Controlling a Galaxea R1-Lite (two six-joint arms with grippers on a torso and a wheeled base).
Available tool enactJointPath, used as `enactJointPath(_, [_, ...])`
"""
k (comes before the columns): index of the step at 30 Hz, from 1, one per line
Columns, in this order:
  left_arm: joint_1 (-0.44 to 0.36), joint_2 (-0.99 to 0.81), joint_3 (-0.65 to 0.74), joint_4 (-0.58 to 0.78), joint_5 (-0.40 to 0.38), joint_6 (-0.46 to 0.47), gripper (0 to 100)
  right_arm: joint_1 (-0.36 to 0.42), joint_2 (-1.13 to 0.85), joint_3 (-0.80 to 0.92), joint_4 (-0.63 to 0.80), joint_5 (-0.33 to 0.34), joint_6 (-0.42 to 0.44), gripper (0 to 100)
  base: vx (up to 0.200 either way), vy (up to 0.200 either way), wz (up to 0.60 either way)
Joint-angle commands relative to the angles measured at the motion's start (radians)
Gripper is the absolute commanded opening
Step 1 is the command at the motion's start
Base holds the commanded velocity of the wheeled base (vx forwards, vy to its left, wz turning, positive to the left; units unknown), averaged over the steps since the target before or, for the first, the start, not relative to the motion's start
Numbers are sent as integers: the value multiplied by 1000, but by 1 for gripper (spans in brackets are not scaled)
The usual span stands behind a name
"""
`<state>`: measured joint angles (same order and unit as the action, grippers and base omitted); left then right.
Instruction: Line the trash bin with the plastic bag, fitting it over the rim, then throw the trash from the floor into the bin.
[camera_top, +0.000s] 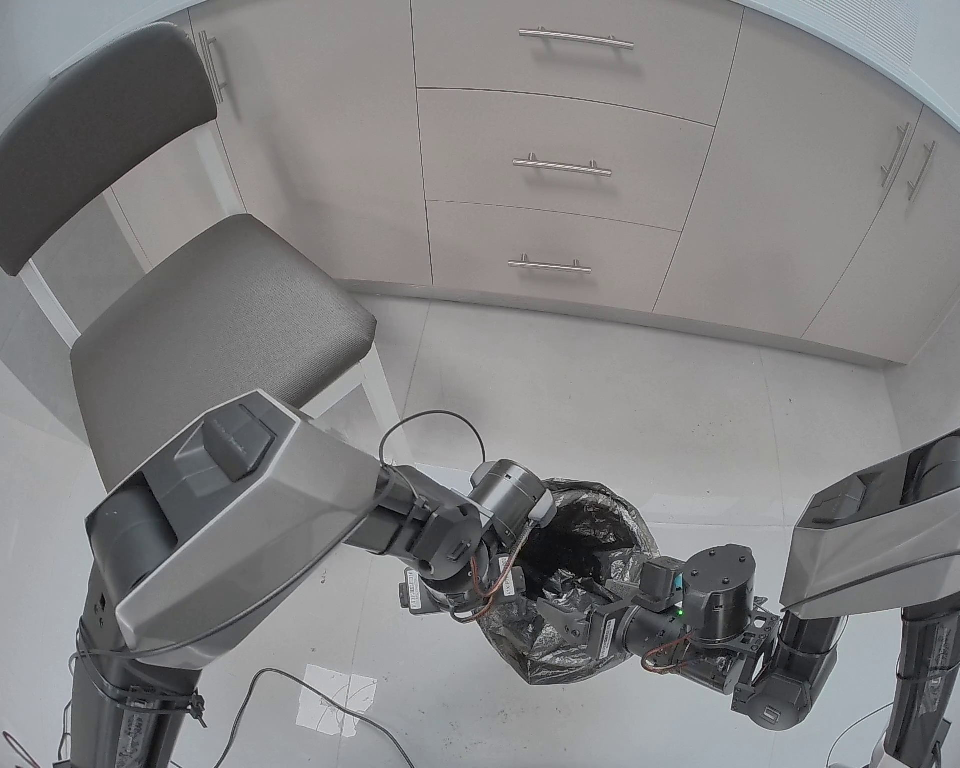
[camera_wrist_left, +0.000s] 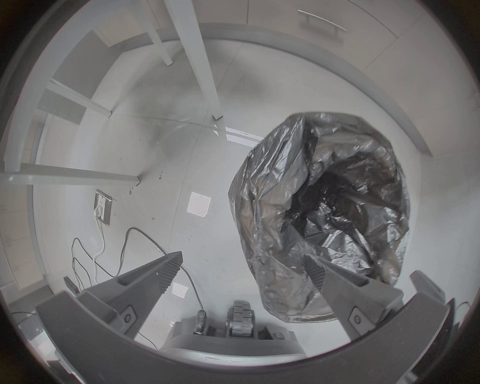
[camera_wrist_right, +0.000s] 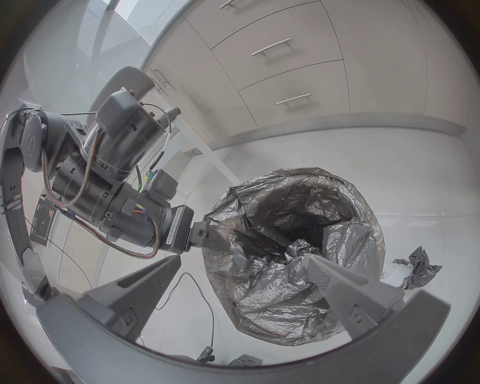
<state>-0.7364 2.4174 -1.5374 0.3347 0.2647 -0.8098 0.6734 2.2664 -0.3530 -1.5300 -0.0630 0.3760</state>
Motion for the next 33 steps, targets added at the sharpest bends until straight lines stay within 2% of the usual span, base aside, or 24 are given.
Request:
enactJointPath(1, [-1,57,-4,-2,21,24,100,-8,33,0,-6,-1,0,100,0,0,0])
enactJointPath(7, [2,92,-18,0,85,44,100,-11,38,-3,-6,0,1,100,0,0,0])
enactJointPath(12, [2,101,-32,3,107,43,100,-20,67,-18,-7,-1,1,100,0,0,0])
enactJointPath(16, [-1,94,-32,4,113,43,100,-66,88,-46,4,-8,-12,100,0,0,0])
enactJointPath(18, [-6,88,-32,4,113,41,100,-77,82,-55,19,-28,-52,100,0,0,0])
enactJointPath(19, [-8,86,-33,3,113,41,100,-83,71,-58,30,-70,-115,100,0,0,0])
enactJointPath(22, [-8,77,-36,1,113,37,100,-87,62,-70,64,-146,-170,100,0,0,0])
enactJointPath(30, [-21,49,-35,3,111,31,100,-97,58,-127,197,-201,-177,100,0,0,0])
enactJointPath(33, [-24,45,-35,3,111,29,100,-141,87,-167,245,-209,-177,100,0,0,0])
